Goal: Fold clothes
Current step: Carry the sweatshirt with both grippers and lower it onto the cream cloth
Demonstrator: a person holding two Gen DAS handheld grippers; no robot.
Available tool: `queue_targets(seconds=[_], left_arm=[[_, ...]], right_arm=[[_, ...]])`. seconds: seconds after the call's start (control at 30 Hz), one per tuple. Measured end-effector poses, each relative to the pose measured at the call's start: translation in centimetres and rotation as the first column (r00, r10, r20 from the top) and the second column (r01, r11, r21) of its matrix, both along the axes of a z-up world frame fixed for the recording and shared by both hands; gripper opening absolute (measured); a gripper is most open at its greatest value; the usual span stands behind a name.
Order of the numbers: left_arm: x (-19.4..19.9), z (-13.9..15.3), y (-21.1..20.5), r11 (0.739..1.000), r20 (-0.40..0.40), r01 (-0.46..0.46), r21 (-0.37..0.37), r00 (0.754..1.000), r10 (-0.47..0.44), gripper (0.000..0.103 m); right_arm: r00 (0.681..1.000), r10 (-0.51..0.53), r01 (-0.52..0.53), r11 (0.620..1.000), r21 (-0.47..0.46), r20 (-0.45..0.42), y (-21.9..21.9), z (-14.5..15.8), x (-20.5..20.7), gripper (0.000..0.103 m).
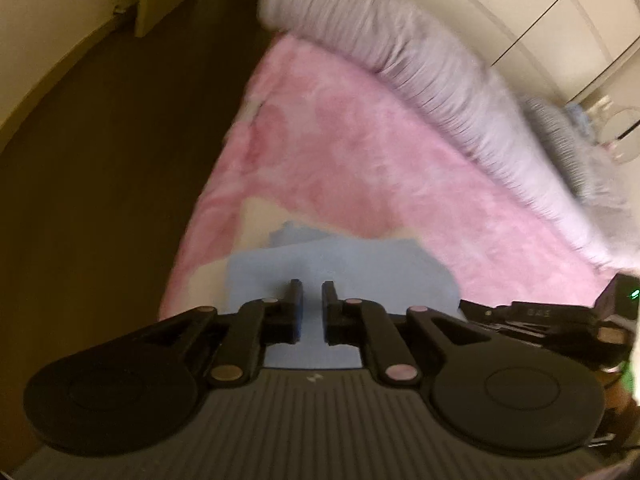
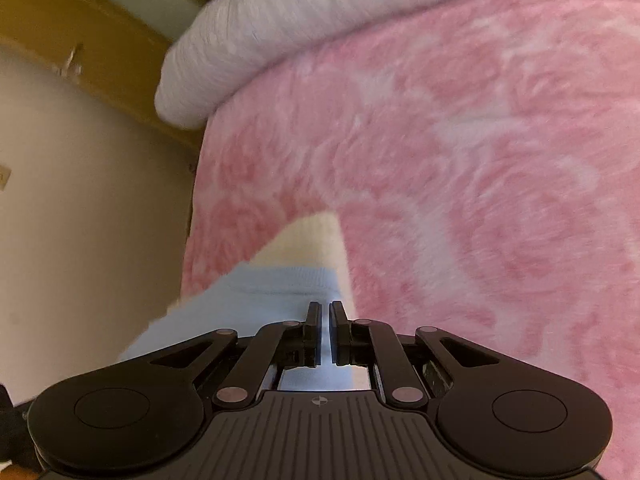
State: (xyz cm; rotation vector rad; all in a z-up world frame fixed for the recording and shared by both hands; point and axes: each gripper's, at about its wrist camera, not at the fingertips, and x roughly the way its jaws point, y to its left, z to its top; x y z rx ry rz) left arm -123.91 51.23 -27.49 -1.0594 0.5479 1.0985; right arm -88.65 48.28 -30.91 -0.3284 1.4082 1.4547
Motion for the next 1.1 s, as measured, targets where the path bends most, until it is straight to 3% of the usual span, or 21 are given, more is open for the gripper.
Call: queue_targets(seconds=[0.07,0.2,0.4,0.47,0.53,0.63,0.73,0.93,1.1], left_arm=[[-0.5,-0.1,-0.3,1.000,0.006,-0.017,-0.005,1.000,0.017,0.005],[-1.4,1.7,-2.6,1.000,0.002,-0.017,0.005,1.000,0.017,0.005],[-1.3,4.0,-10.1,0.999,0.016,0.051,0.004,0.999,-0.051,0.006],[-0.9,3.9,-12.3,0.997,-0.029,0.078,0.000,0.997,-0.078,0.006],[-0.7,2.2,-13.4,0.996,-0.087,0.073,-0.049,0.993,-0.077,0.004],[-1.1,0.4,-13.4,0.997,-0.074,0.038,-0.061,0.996,-0.043,0.003],[-1.1,1.4,-13.3,0.998,-0.082,0.040,-0.053,0.996,-0.044,0.003],[-1.2,4.7,-16.0,0.999,-0.106,0.044,-0.005,0.993,-0.044,0.003],[-0.4,2.8,-17.4,0.998,-0.155,0.043,-0.047,0.987,-0.050,0.003]], right_arm=[[1.000,0.027,-0.027,1.000,-0.013,0.010,0.5,-0.4,-0.5,0.008],[0.999,0.053,-0.053,0.997,0.049,0.005,-1.9,2.0,-0.7,0.009],[0.972,0.200,-0.214,0.971,0.109,0.126,-8.7,5.4,-3.6,0.009],[0.959,0.236,-0.251,0.965,0.081,0.160,-10.7,4.8,-4.9,0.009],[0.944,0.269,-0.283,0.958,0.048,0.189,-12.5,4.0,-6.2,0.008],[0.923,0.307,-0.320,0.947,0.018,0.233,-14.7,2.8,-7.9,0.008],[0.907,0.322,-0.343,0.939,0.034,0.272,-14.7,2.9,-8.7,0.008],[0.917,0.295,-0.331,0.938,0.101,0.268,-17.0,6.4,-8.9,0.009],[0.905,0.332,-0.352,0.935,0.031,0.265,-18.2,4.7,-9.7,0.008]])
